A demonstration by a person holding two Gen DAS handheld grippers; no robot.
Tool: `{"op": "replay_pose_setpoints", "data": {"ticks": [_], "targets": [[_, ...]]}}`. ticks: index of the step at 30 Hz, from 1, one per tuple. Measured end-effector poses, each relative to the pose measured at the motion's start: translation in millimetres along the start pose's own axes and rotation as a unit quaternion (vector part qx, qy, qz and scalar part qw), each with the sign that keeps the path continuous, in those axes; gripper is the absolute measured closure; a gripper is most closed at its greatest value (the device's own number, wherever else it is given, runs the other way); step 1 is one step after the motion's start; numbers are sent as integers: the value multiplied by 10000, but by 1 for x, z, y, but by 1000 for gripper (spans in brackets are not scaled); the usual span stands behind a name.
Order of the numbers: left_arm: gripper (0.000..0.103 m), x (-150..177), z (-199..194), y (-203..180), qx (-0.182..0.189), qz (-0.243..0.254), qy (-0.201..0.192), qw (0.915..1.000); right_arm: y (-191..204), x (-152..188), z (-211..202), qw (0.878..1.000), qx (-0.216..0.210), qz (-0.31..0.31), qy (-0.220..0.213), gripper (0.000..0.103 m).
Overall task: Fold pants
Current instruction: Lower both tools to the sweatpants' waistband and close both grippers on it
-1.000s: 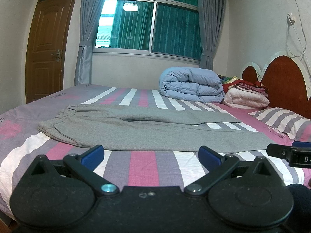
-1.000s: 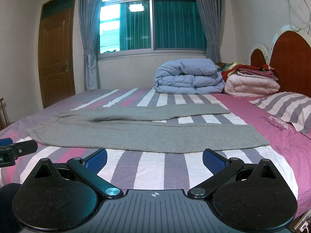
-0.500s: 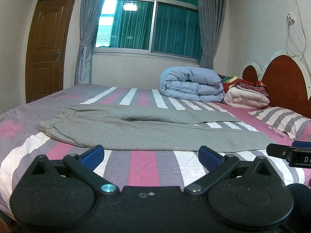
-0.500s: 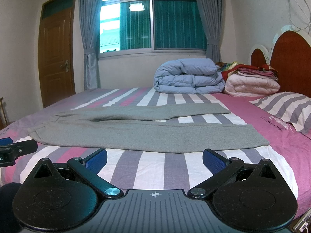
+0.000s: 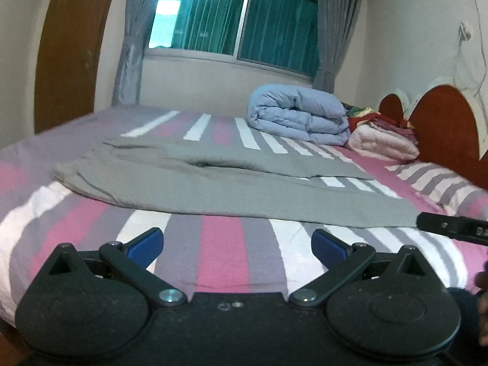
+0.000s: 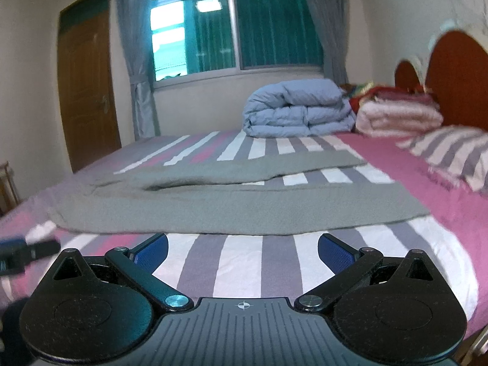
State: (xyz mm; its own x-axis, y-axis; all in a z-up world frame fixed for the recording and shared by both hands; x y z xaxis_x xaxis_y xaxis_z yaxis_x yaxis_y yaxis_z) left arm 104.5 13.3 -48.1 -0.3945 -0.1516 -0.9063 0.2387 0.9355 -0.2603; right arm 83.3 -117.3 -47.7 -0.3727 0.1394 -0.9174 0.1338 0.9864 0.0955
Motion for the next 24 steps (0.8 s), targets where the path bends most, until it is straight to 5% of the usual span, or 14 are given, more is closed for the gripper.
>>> {"op": "replay_pose_setpoints", "data": {"ticks": [4,9,14,19,21,24], "targets": [[6,-15,6,33,-71,-196,156,9997,0,-17,16,9996,-267,-87,69,0],[6,-65,21,98,-392,411,211,9982,3,-83,36,9930,-663,-569,-796,0],[6,-124,52,198,-845,584,199,9945,29,-155,95,9847,-943,-976,-1089,0],[6,-149,102,285,-1160,511,551,9904,74,-187,199,9879,-1300,-806,-273,0],[7,-154,124,312,-1137,332,648,9908,94,-186,245,9871,-1401,-740,217,0],[8,-164,160,346,-997,196,710,9923,128,-180,298,9818,-1503,-1090,396,0]]}}
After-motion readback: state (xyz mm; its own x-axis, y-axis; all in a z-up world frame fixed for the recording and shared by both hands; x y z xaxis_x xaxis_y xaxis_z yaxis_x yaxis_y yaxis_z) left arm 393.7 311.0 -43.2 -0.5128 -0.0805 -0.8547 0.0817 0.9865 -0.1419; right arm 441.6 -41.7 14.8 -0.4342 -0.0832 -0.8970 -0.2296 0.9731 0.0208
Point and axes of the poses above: each gripper's, at about its wrist camera, not at the fingertips, and z roughly the way its jaws point, y to its left, x to its underside, the point moved 10 cm from there along z, roughly the way its jaws point, and after that the axes turned 15 degrees about x, right-handed, at the moved point
